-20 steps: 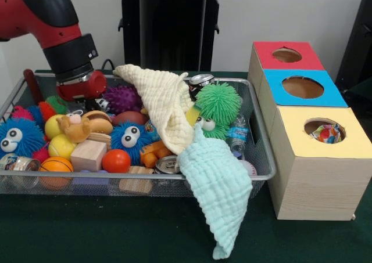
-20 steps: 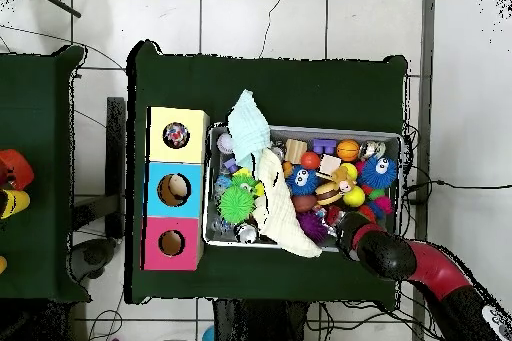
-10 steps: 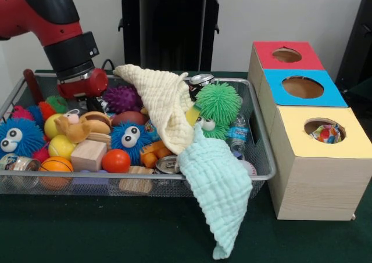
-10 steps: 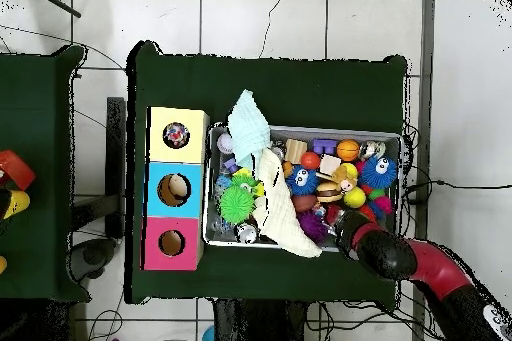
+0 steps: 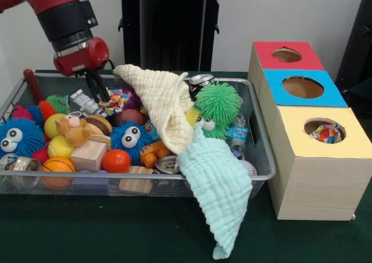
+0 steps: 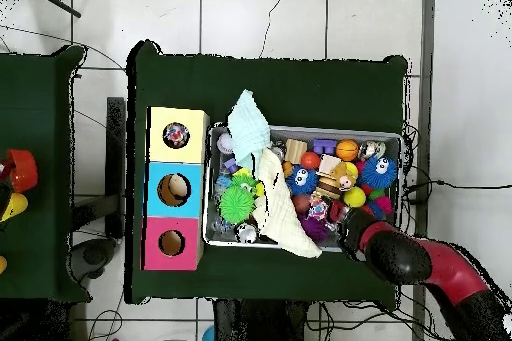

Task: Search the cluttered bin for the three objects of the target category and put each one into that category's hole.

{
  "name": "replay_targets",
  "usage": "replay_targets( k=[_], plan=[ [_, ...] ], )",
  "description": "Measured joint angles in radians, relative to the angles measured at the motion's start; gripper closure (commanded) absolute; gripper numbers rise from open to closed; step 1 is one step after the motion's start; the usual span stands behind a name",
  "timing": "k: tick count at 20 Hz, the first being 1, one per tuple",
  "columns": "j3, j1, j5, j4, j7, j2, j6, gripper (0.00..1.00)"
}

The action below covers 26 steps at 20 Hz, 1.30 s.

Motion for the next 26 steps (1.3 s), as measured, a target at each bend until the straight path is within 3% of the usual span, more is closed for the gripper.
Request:
replay_targets(
  k=[16, 26],
  plan=[
    [0.048, 0.01, 0.032, 0.023, 0.0, -0.109, 0.003, 1.0],
    [0.072, 0.042, 0.057, 0.06, 0.0, -0.226, -0.133, 1.0]
  ],
)
